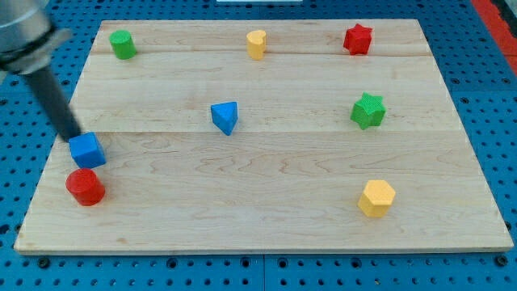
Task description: Push red circle diagonally below blue triangle
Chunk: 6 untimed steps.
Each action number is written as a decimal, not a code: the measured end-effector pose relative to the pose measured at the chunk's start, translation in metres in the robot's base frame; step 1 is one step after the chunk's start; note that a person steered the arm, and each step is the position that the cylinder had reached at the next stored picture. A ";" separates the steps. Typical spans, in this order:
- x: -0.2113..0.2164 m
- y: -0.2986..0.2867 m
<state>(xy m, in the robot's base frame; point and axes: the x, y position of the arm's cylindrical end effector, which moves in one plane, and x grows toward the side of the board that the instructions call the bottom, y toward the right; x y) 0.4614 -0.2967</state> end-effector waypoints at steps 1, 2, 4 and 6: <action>0.052 0.003; 0.091 0.043; 0.059 0.170; 0.101 0.045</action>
